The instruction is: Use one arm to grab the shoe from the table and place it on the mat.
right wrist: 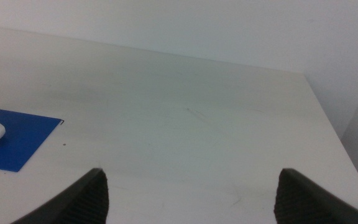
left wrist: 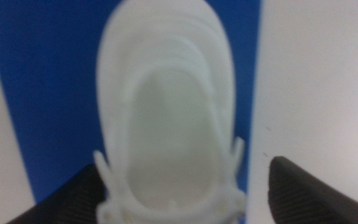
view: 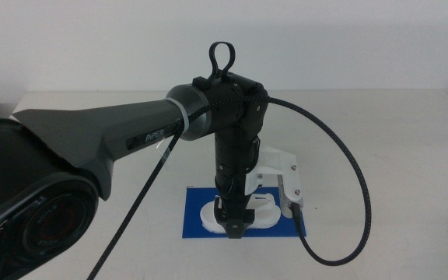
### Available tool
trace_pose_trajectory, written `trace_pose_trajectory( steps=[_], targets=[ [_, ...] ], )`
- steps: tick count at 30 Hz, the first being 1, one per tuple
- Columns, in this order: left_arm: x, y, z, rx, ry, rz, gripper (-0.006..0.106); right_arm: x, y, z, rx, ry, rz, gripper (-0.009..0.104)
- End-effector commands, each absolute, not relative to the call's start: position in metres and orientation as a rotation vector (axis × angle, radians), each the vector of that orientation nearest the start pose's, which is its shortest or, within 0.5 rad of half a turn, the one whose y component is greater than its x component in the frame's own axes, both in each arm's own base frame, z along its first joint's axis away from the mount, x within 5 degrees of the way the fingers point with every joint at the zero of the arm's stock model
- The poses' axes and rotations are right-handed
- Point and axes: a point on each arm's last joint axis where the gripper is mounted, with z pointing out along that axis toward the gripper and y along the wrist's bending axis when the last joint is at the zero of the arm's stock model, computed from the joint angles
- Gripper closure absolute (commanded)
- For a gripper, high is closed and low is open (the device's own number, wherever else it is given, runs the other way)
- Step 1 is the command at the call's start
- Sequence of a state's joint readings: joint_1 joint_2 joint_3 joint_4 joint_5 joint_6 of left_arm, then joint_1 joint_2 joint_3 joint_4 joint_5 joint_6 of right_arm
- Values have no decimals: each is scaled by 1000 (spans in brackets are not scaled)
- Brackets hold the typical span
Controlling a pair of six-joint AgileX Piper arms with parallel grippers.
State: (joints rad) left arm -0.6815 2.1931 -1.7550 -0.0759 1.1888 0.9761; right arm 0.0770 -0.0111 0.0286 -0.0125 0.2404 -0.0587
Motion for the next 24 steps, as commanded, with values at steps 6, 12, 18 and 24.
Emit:
trace_pose_trajectory(
  steps=[6, 12, 18, 24],
  targets=[
    [328, -278, 242, -2357, -2232, 124, 6, 57, 4, 187, -141, 1672, -13, 17],
    [320, -271, 291, -2424, -2344, 106, 6, 57, 4, 187, -141, 1672, -13, 17],
    [300, -252, 347, -2322, -2630, 102, 7, 57, 4, 187, -141, 1672, -13, 17],
    [271, -224, 407, -1809, -3176, 235, 14, 57, 4, 187, -141, 1672, -13, 17]
  ],
)
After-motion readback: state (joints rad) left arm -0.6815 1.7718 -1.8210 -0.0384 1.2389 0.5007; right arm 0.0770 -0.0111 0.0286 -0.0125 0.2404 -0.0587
